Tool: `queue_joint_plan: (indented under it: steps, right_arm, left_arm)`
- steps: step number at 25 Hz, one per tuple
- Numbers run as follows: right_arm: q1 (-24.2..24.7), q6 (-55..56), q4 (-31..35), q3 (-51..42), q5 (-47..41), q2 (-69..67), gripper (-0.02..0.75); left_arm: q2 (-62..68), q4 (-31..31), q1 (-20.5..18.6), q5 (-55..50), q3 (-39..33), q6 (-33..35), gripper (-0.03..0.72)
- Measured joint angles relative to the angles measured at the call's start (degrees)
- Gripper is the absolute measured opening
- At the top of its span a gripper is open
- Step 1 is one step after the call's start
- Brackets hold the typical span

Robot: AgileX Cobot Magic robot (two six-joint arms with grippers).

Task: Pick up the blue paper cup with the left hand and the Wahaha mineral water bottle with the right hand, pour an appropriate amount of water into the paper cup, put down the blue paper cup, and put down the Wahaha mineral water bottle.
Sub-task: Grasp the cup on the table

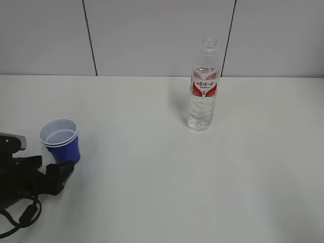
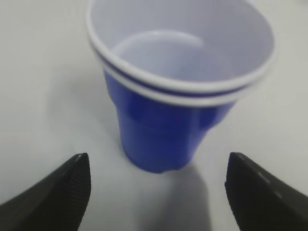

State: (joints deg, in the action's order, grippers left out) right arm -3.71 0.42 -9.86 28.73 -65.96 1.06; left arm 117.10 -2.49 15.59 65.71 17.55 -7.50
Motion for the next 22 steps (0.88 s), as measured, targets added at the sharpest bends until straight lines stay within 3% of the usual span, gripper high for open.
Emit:
queue_joint_plan:
  steps: [22]
  right_arm:
    - [0.0,0.0,0.0,0.0,0.0,0.0,0.587]
  left_arm:
    - [1.04,-2.6,0.0,0.27,6.43,0.0,0.655]
